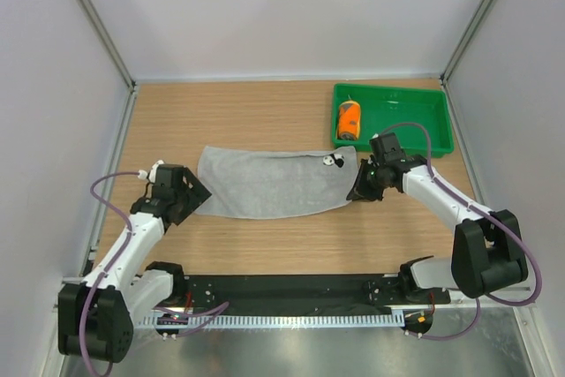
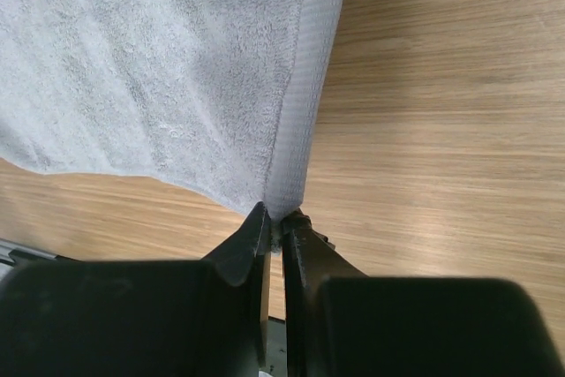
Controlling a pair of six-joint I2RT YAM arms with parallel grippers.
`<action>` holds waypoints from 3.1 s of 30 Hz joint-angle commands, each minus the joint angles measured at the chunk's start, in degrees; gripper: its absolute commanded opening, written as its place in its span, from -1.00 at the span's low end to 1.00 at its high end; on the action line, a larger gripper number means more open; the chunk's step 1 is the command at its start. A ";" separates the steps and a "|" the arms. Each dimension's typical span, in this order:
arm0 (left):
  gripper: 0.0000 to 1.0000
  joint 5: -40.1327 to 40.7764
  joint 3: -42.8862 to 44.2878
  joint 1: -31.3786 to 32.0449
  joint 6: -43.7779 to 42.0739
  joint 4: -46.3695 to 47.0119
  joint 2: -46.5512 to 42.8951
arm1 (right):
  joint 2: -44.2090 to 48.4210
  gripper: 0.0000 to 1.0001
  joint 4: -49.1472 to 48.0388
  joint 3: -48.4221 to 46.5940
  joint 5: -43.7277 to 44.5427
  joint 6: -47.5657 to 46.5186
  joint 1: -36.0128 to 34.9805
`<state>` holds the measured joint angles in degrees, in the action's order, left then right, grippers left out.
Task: Roll the towels
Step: Flatten the towel, then fold the towel
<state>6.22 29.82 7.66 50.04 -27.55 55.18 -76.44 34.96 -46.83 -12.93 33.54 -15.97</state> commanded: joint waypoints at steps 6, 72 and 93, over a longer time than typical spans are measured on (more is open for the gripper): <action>0.68 1.08 1.99 0.25 -2.40 -0.14 10.02 | 0.95 -0.98 1.16 -1.86 -0.61 0.65 -1.08; -0.99 -0.42 18.34 0.95 -6.89 -21.23 -3.78 | 2.81 -0.98 6.88 -4.76 -3.15 2.14 -0.56; -1.00 -2.44 30.38 -3.97 -13.04 -10.86 24.17 | -18.20 -0.98 5.91 -17.68 -5.18 -2.07 6.65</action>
<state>4.29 57.71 4.29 38.65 -41.36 77.52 -93.65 40.99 -61.76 -16.73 32.93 -9.78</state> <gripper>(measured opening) 0.008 0.126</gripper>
